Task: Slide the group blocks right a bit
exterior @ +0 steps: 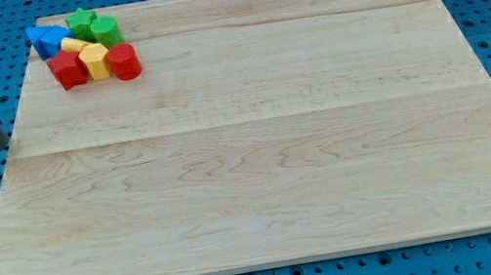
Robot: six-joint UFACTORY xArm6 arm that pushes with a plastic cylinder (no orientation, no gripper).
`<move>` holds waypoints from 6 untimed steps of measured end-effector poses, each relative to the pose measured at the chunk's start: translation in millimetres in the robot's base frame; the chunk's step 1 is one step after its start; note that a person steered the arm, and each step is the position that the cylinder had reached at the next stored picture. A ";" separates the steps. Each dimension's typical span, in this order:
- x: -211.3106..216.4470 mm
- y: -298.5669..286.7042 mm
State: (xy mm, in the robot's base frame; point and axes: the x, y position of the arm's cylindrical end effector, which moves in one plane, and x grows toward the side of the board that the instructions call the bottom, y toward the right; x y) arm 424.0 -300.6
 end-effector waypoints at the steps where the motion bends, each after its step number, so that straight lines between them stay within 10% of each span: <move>1: -15.1 -4.5; 5: -77.4 -3.7; 6: -149.7 9.6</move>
State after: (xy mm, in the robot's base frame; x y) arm 274.3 -291.0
